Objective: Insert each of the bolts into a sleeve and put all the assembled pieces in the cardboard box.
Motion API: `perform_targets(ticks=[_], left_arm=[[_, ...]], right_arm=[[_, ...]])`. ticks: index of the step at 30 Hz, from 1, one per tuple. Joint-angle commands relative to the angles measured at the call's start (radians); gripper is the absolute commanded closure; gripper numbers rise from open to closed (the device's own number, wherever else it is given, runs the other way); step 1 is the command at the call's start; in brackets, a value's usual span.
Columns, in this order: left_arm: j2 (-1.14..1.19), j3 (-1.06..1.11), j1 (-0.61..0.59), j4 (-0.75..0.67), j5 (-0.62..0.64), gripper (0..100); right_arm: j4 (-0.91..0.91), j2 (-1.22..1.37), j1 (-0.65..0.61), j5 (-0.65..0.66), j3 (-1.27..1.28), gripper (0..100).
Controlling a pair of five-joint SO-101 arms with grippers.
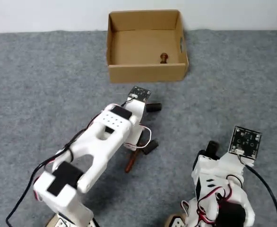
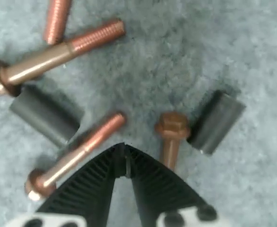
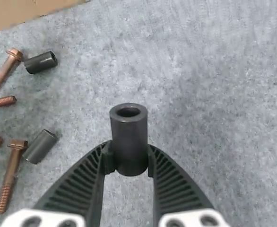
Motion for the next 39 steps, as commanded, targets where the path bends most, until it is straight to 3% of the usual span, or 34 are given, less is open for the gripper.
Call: perform_targets(ticks=[1, 4, 10, 20, 28, 39], left_arm=[[0.051, -0.104, 0.006, 0.049, 0.012, 91], [0.075, -0.145, 0.003, 0.08, 0.043, 85], [0.074, -0.154, 0.005, 0.103, 0.043, 85], [0.072, -0.278, 0.112, 0.308, 0.092, 85], [0.086, -0.323, 0.155, 0.295, 0.094, 85], [0.086, -0.203, 0.11, 0.121, 0.091, 85]], right_arm=[[-0.024, -0.002, 0.008, 0.012, -0.005, 98.8], [-0.024, -0.002, 0.007, 0.012, -0.005, 98.8], [-0.024, -0.002, 0.007, 0.012, -0.005, 98.8], [-0.024, -0.002, 0.007, 0.012, -0.005, 98.8], [-0.024, -0.002, 0.007, 0.012, -0.005, 98.8], [-0.024, -0.002, 0.007, 0.012, -0.005, 98.8]])
